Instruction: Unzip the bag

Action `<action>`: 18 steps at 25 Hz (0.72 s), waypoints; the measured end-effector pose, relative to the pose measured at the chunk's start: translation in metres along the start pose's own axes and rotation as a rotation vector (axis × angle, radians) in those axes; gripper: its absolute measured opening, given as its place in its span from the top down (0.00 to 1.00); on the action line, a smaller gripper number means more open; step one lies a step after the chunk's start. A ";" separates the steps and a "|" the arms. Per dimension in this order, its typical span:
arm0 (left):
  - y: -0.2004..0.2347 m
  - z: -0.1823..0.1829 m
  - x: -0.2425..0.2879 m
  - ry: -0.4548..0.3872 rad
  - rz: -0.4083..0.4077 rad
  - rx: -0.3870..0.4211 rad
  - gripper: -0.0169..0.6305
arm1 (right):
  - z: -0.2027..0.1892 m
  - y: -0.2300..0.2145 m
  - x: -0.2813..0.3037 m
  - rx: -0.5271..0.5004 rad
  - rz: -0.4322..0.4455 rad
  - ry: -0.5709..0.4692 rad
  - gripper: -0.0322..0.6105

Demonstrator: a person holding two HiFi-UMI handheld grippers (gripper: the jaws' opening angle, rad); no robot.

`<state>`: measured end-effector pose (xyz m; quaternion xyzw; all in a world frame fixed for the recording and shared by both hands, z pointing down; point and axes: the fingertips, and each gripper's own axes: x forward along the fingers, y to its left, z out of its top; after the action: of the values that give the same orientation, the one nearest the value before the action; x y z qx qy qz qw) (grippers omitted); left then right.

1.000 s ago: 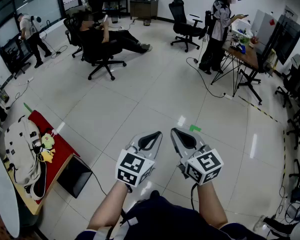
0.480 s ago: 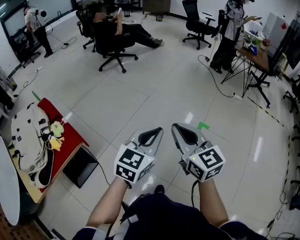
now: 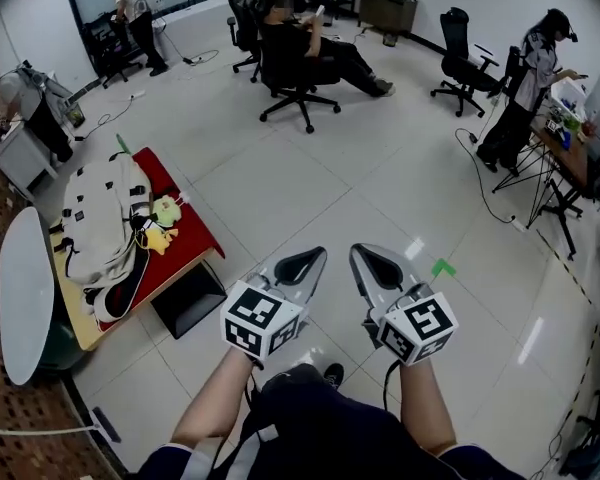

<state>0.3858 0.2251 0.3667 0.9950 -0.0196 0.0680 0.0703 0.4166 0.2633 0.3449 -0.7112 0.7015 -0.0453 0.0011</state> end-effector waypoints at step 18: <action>0.117 -0.020 -0.176 0.037 0.455 -0.033 0.97 | -0.016 0.145 0.099 0.010 0.384 0.038 0.94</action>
<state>0.2036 0.1174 0.3779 0.9622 -0.2434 0.1001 0.0700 0.2722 0.1631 0.3581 -0.5634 0.8239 -0.0614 -0.0001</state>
